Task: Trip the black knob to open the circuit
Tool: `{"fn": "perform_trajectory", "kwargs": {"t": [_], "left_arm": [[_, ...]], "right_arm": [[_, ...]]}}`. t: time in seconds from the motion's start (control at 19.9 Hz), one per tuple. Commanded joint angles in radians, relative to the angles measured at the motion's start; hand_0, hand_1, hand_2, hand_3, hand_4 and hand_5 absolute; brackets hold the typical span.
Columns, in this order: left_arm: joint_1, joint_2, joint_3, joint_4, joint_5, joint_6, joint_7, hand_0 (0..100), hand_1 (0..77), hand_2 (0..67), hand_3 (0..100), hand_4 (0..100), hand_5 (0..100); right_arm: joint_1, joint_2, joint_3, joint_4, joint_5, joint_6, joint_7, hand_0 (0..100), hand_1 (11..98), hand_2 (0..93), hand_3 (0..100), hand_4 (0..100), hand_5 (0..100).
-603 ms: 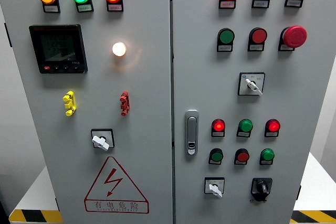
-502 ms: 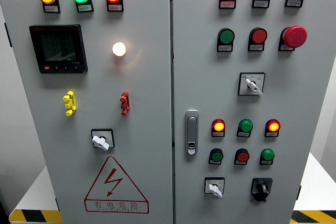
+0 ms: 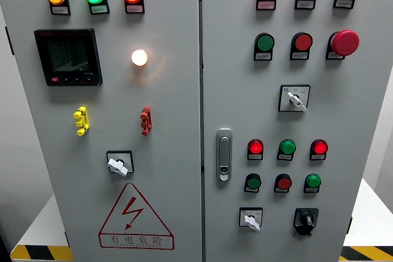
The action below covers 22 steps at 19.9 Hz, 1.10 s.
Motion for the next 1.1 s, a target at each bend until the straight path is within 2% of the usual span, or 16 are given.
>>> {"fn": "perform_trajectory", "kwargs": {"t": [0.0,0.1,0.15,0.25,0.4,0.6,0.7,0.75,0.85,0.9,0.95,1.0,1.05], "left_arm": [[0.000,0.000,0.000,0.000,0.000,0.000,0.000,0,3.3,12.9,21,7,2],[0.000,0.000,0.000,0.000,0.000,0.000,0.000,0,3.3,12.9,21,7,2],[0.000,0.000,0.000,0.000,0.000,0.000,0.000,0,3.3,12.9,21,7,2],[0.000,0.000,0.000,0.000,0.000,0.000,0.000,0,3.3,12.9,21,7,2],[0.000,0.000,0.000,0.000,0.000,0.000,0.000,0,3.3,12.9,21,7,2],[0.000,0.000,0.000,0.000,0.000,0.000,0.000,0,3.3,12.9,21,7,2],[0.000,0.000,0.000,0.000,0.000,0.000,0.000,0,3.2,12.9,21,7,2],[0.000,0.000,0.000,0.000,0.000,0.000,0.000,0,3.1,12.9,21,7,2],[0.000,0.000,0.000,0.000,0.000,0.000,0.000,0,3.2,12.9,21,7,2],[0.000,0.000,0.000,0.000,0.000,0.000,0.000,0,3.2,12.9,21,7,2],[0.000,0.000,0.000,0.000,0.000,0.000,0.001,0,3.2,12.9,21,7,2],[0.000,0.000,0.000,0.000,0.000,0.000,0.000,0,3.3,12.9,21,7,2],[0.000,0.000,0.000,0.000,0.000,0.000,0.000,0,3.3,12.9,21,7,2]], "right_arm": [[-0.003,0.0000,0.157,0.012,-0.147,0.006,-0.028,72,36.4,0.0,2,0,6],[-0.011,0.0000,0.279,0.016,-0.287,0.027,-0.053,72,36.5,0.0,2,0,6],[-0.012,0.0000,0.326,0.015,-0.319,0.040,-0.059,72,36.5,0.0,2,0,6],[-0.009,-0.0016,0.325,0.016,-0.327,0.041,-0.062,72,36.5,0.0,2,0,6],[-0.008,-0.0016,0.297,0.032,-0.285,0.034,-0.064,71,36.6,0.0,2,0,6],[0.001,-0.0016,0.208,0.033,-0.219,0.024,-0.065,71,36.6,0.0,2,0,6],[0.041,-0.0061,0.208,0.024,-0.194,0.024,-0.062,71,36.6,0.0,2,0,7],[0.049,-0.0122,0.211,0.024,-0.183,0.026,-0.062,71,36.6,0.0,2,0,7],[0.060,-0.0108,0.219,-0.003,-0.175,0.029,-0.061,71,36.6,0.0,2,0,7],[0.070,-0.0062,0.225,-0.025,-0.175,0.034,-0.059,71,36.6,0.0,2,0,7],[0.072,-0.0107,0.231,-0.028,-0.174,0.037,-0.059,71,36.6,0.0,2,0,7],[0.074,-0.0062,0.231,-0.036,-0.168,0.037,-0.058,71,36.7,0.0,2,0,7],[0.072,-0.0062,0.240,-0.036,-0.178,0.038,-0.059,71,36.7,0.0,3,0,7]]}}
